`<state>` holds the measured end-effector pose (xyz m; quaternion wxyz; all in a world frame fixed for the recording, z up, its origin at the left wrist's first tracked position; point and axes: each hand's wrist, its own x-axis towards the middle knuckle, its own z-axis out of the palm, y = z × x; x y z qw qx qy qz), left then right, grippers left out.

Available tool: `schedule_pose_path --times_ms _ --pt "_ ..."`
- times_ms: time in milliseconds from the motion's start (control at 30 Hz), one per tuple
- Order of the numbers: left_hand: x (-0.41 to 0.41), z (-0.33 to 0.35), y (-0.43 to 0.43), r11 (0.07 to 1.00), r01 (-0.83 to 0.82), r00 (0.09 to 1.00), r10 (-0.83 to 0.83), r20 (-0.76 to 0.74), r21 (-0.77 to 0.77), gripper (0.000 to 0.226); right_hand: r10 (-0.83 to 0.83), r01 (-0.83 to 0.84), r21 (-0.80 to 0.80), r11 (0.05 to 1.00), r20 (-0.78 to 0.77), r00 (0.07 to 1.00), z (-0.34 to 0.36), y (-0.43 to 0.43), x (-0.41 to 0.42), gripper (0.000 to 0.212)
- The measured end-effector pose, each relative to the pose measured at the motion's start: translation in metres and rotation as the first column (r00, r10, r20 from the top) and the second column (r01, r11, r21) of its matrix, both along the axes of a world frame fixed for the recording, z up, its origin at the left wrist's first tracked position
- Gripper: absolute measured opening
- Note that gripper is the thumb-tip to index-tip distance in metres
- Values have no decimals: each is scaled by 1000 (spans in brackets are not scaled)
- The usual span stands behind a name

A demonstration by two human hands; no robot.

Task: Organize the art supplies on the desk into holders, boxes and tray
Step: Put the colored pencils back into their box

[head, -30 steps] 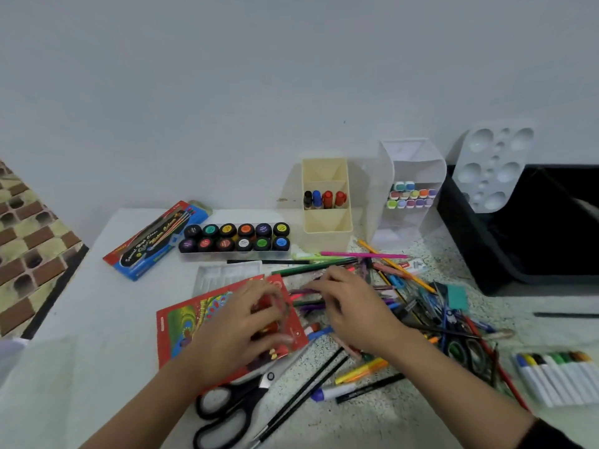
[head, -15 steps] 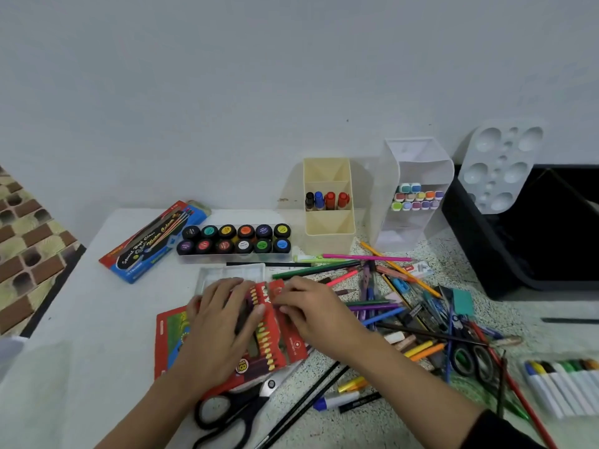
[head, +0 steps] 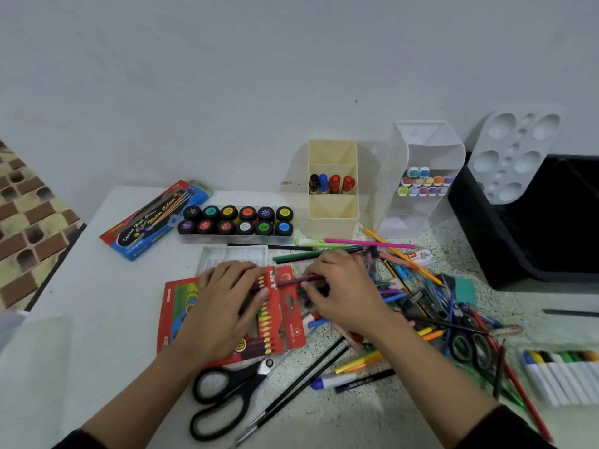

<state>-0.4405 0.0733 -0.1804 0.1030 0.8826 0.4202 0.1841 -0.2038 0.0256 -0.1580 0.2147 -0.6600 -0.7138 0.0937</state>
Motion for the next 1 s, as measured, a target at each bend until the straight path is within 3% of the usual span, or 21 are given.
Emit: schedule_pose_path --times_ms 267,567,700,867,1000 --pt "0 -1 -1 1000 -10 1000 10 -24 11 39 -11 11 -40 999 -2 1000 -4 6 -1 10" --pt "1 -1 1 1000 17 1000 -17 -5 -2 43 16 -17 8 1000 125 992 -3 19 7 21" --pt "1 0 4 1000 8 999 -7 40 -27 43 57 -58 16 998 47 997 -8 22 -1 21" --pt "3 5 7 996 70 996 -66 67 -61 45 157 -156 20 988 -185 970 -3 35 -20 6" --pt "5 6 11 994 90 995 -87 42 -66 47 113 -102 72 992 -160 981 -9 33 -33 9"
